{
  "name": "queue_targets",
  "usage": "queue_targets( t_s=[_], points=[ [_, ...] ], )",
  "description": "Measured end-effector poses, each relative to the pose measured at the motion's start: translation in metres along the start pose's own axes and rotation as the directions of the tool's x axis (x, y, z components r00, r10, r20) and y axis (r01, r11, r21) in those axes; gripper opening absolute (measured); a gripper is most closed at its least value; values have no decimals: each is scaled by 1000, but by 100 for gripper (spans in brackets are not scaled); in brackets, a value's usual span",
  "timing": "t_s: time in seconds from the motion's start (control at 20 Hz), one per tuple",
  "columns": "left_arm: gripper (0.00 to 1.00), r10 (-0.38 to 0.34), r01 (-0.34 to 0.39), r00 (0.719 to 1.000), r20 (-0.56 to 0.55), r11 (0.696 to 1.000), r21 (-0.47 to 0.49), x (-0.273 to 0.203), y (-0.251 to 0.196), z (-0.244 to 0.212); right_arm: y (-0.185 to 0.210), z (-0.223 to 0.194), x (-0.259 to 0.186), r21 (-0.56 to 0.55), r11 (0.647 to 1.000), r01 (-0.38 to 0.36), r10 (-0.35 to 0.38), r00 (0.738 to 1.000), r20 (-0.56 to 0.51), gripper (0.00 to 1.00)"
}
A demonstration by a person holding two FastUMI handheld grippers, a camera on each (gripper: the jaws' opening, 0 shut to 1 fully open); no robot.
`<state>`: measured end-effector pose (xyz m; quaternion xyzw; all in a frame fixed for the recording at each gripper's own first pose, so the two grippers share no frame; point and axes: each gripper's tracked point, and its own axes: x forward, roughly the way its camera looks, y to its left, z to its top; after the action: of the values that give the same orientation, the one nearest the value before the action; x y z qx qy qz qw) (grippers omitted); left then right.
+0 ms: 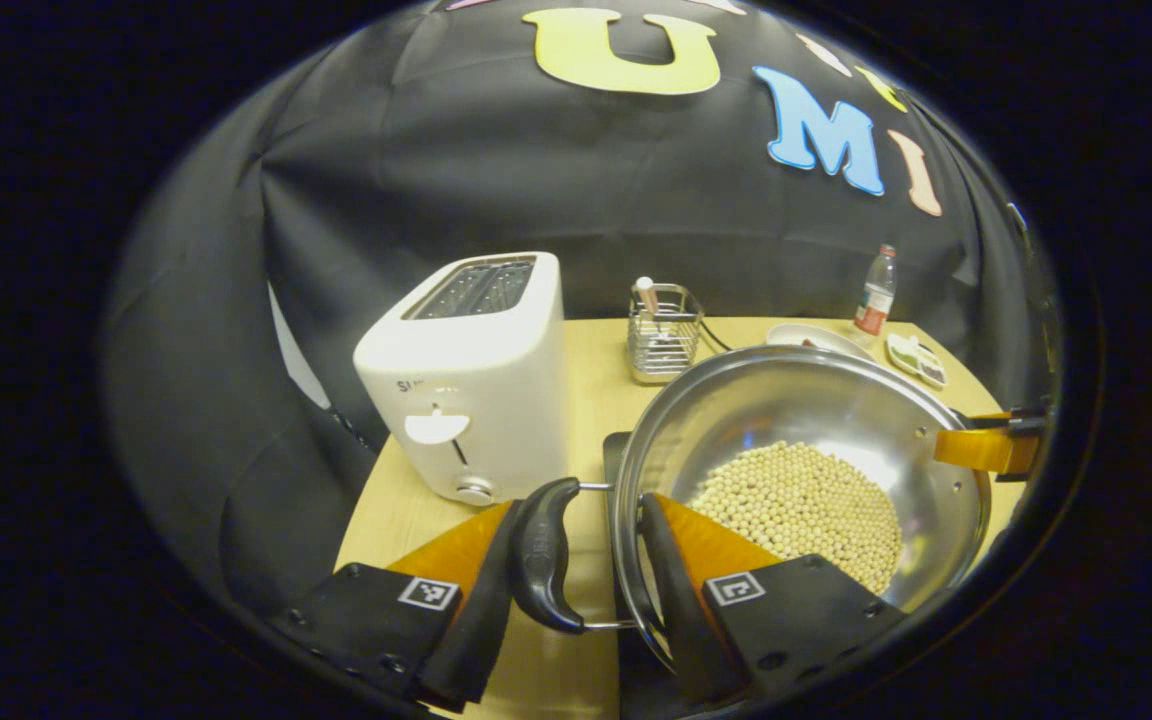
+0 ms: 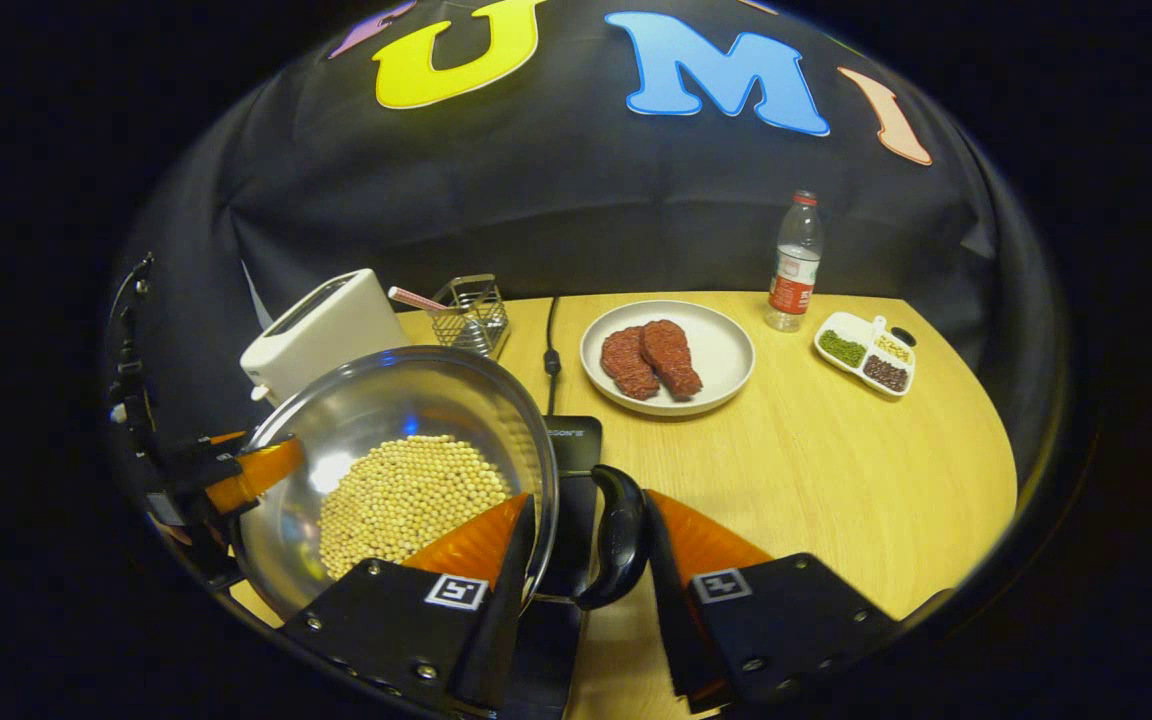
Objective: First push the handle of the pot to place it horizontally, then grasp the pot with both hands and set it on the induction cooktop.
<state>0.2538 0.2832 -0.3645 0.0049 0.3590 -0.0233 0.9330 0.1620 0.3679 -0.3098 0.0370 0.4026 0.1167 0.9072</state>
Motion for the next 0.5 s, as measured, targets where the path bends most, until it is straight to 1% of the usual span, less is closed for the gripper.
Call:
queue_targets(
  t_s=[0.05, 0.1, 0.15, 0.2, 0.3, 0.35, 0.4, 0.45, 0.5],
  points=[
    [92, 28, -28, 999, 27, 1000, 1, -1, 4, 7, -2, 8, -6, 1, 1000, 4, -4, 999, 33, 75],
    [100, 46, -46, 997, 57, 999, -1, -9, 5, 17, -6, 16, -18, -10, 1000, 8, -7, 997, 72, 100],
    [100, 65, -66, 994, 90, 998, -2, -13, 5, 27, -10, 24, -27, -27, 1000, 13, -10, 994, 110, 98],
    [98, 75, -75, 989, 125, 997, -3, -20, 5, 38, -17, 29, -36, -40, 999, 18, -12, 990, 140, 98],
    [98, 76, -75, 979, 188, 997, -9, -37, -10, 57, -31, 37, -53, -50, 998, 27, -17, 982, 186, 98],
    [100, 75, -74, 974, 213, 997, -15, -45, -16, 64, -38, 42, -60, -49, 998, 26, -15, 978, 206, 98],
    [98, 74, -71, 969, 235, 997, -21, -54, -24, 71, -47, 45, -69, -45, 999, 30, -19, 974, 225, 98],
    [100, 74, -70, 965, 253, 997, -24, -62, -32, 75, -56, 49, -78, -41, 999, 32, -22, 970, 241, 98],
    [98, 76, -72, 962, 263, 997, -23, -70, -41, 78, -65, 51, -87, -38, 999, 33, -22, 967, 253, 98]
  ],
)
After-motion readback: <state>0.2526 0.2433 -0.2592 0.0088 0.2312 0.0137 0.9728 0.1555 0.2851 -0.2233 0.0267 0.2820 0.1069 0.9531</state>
